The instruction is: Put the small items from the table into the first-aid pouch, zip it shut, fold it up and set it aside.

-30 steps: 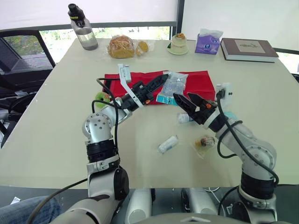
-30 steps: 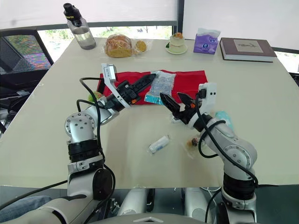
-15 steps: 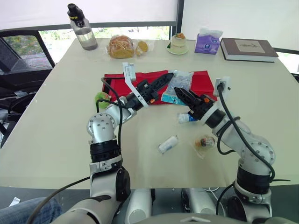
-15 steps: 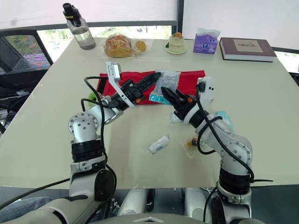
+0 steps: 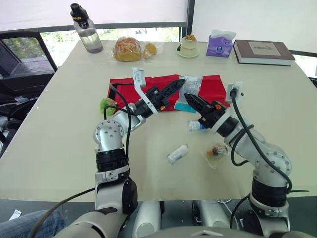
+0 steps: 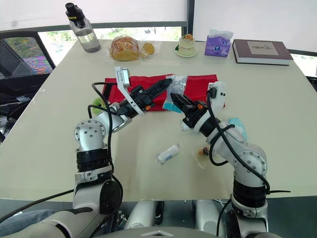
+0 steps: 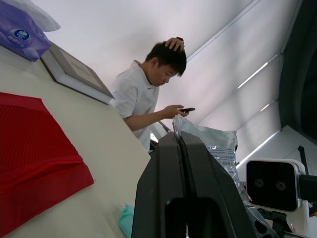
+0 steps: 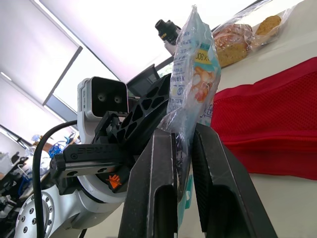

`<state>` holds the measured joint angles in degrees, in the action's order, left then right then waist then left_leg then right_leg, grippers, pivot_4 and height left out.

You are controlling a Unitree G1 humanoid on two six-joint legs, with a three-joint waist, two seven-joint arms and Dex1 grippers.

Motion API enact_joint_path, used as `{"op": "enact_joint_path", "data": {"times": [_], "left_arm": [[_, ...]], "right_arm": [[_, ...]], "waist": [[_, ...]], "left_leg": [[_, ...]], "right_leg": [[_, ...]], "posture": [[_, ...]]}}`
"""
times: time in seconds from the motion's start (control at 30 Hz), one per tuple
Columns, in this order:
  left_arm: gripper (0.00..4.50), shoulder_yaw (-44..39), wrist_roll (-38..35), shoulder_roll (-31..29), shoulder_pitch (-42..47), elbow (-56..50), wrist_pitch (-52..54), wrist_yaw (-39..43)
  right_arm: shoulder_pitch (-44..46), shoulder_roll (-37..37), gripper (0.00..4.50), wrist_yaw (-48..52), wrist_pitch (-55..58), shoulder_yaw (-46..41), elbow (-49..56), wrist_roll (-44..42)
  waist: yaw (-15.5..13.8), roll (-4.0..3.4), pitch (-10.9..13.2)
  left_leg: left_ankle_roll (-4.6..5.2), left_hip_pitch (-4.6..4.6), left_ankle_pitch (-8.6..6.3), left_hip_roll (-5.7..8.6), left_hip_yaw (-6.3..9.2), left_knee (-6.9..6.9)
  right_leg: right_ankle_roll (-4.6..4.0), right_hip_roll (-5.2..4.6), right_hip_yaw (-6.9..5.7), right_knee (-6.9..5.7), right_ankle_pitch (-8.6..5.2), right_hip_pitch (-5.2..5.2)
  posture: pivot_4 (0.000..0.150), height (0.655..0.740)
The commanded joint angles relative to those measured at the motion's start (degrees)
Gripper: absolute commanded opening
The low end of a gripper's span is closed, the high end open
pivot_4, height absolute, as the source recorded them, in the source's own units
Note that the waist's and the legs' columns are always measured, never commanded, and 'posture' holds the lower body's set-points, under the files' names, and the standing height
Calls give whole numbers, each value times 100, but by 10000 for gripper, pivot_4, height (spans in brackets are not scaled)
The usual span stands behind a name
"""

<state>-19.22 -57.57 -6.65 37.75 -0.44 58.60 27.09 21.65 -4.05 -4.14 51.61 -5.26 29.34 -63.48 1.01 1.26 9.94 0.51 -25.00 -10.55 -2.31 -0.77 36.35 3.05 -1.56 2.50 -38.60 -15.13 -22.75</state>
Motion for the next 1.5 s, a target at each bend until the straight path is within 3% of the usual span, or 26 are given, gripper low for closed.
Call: {"op": "enact_joint_path", "data": {"times": [0.03, 0.6, 0.63, 0.7, 0.8, 1.1, 1.5], "left_arm": [[0, -55, -231, -56, 69, -141, -181, 81], [0, -143, -645, 192, -64, -409, -223, -165], [0, -121, -666, 191, -101, -448, -217, -176], [0, -83, -704, 169, -151, -477, -224, -192], [0, -26, -746, 103, -180, -467, -269, -187], [0, 422, -434, -426, -251, -369, -409, 436], [0, 395, -623, -331, -299, -372, -516, 330]], "right_arm": [[-87, -73, 600, -81, -87, -33, -21, 54], [-314, -208, 600, -62, -200, 113, 16, -82], [-330, -206, 9530, -83, -206, 120, 35, -93], [-347, -215, 17043, -128, -223, 132, 64, -86], [-364, -252, 32373, -177, -245, 132, 88, -85], [-160, -1580, 32373, 565, 124, -484, -168, -809], [-253, -1265, 32373, 275, 75, -146, -7, -1130]], "waist": [[0, 0, 0], [-2, 1, 1], [-1, 1, 1], [-3, 2, 2], [-2, 2, 2], [-13, 1, 2], [-9, 1, 2]], "left_leg": [[0, -1, 0, 0, 0, -1], [0, -10, -1, -1, 2, -5], [0, -11, 0, -1, 2, -6], [0, -13, 0, -1, 2, -10], [0, -14, -1, -1, 1, -12], [2, -36, -1, 3, 9, -12], [2, -84, -1, 0, 33, -13]], "right_leg": [[0, 0, 0, 2, 0, 0], [0, -1, -2, 15, 0, -5], [0, -1, -2, 15, 0, -5], [0, -1, -4, 20, 0, -5], [0, -1, -3, 26, 0, -6], [-1, 1, -4, 57, 1, -6], [2, 23, -3, 58, 3, -41]], "posture": [[1500, 7400], [1500, 7400], [1500, 7400], [1500, 7400], [1500, 7400], [1500, 7400], [1500, 7400]]}}
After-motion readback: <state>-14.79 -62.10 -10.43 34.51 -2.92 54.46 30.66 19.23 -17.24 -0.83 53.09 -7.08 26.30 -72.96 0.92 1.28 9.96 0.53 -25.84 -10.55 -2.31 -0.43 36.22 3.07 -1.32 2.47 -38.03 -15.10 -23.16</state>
